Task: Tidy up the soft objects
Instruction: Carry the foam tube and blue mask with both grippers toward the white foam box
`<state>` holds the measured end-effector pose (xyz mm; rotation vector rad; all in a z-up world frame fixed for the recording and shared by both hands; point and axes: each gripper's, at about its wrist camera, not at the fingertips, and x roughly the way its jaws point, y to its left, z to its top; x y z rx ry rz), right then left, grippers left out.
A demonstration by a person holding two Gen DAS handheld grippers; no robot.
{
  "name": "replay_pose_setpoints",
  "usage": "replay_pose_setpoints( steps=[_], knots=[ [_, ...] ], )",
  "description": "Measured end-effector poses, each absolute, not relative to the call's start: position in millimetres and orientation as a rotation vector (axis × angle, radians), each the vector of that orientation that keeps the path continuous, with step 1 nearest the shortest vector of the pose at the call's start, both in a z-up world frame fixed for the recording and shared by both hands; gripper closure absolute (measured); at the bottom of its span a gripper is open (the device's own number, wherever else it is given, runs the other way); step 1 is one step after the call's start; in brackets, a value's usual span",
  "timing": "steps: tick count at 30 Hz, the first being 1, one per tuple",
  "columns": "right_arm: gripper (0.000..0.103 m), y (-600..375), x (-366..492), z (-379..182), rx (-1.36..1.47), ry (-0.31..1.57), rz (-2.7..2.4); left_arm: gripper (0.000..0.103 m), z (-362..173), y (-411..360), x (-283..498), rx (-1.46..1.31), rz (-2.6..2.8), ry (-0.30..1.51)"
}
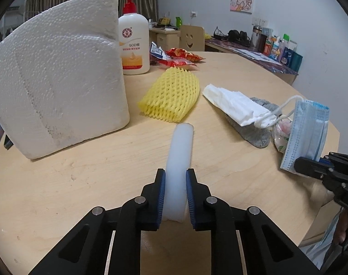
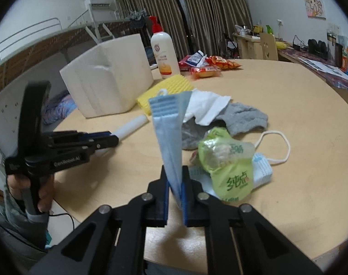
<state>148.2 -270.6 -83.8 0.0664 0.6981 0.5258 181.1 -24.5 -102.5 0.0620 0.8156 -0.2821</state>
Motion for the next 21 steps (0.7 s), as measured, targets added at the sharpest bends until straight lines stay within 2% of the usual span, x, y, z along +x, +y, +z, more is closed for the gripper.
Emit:
replay_pose_setpoints(
  steps=[9, 21],
  knots=[
    [0.093, -286.5, 160.7, -71.5, 0.261, 0.704, 0.604, 0.086, -93.4, -22.9, 175.4, 0.025, -0.33, 0.779],
    [0.093, -293.3, 153.0, -26.5, 0.324, 0.57, 0.626, 0.086, -55.0, -16.3, 151.5, 0.01, -0.333, 0.646]
  ],
)
